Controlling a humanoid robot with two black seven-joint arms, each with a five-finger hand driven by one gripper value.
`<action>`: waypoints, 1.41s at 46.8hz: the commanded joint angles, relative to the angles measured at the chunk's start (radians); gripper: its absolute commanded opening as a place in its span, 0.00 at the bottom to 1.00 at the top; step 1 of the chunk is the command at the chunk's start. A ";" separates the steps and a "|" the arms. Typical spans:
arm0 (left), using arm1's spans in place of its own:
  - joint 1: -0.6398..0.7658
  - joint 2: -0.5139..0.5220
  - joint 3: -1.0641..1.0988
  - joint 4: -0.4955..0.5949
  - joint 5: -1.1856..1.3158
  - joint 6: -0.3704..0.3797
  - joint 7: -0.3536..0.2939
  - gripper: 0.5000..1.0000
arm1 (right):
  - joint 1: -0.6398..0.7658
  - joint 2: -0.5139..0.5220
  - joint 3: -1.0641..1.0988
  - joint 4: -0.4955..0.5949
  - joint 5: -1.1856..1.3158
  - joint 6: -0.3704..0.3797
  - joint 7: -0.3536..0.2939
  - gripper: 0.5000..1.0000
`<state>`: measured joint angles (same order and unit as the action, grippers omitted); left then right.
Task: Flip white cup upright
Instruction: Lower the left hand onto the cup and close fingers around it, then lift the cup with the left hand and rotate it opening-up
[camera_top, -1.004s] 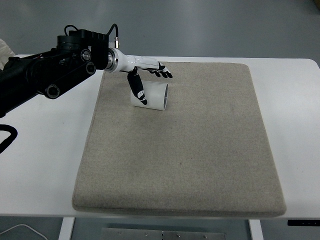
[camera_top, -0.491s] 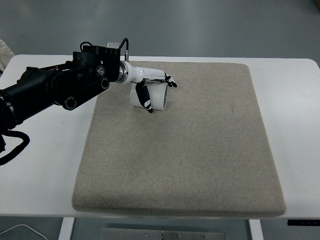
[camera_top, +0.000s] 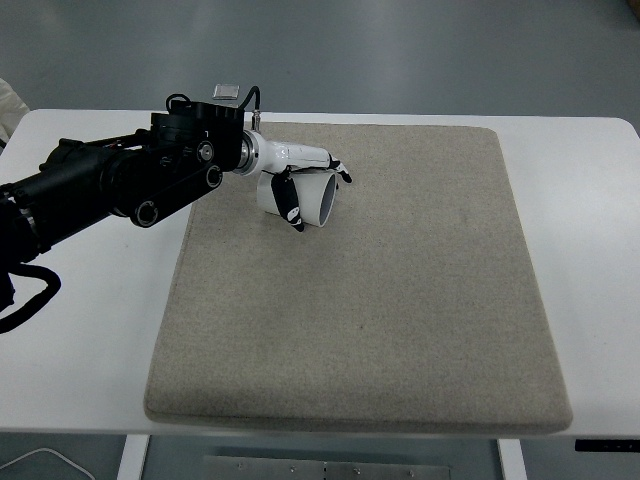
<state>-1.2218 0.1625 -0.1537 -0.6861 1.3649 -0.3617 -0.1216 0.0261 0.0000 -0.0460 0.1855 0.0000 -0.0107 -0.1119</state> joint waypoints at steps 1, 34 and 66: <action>-0.002 0.000 0.008 0.000 0.000 0.012 0.000 0.46 | 0.000 0.000 0.000 0.000 0.000 0.000 0.000 0.86; -0.094 0.012 -0.035 0.138 -0.516 -0.100 -0.036 0.19 | 0.000 0.000 0.000 -0.001 0.000 0.000 0.000 0.86; 0.082 0.009 -0.184 0.229 -0.965 -0.247 -0.245 0.23 | 0.000 0.000 0.000 0.000 0.000 0.000 0.000 0.86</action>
<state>-1.1679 0.1717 -0.3090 -0.4569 0.3998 -0.6062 -0.3413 0.0261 0.0000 -0.0460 0.1852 0.0000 -0.0107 -0.1118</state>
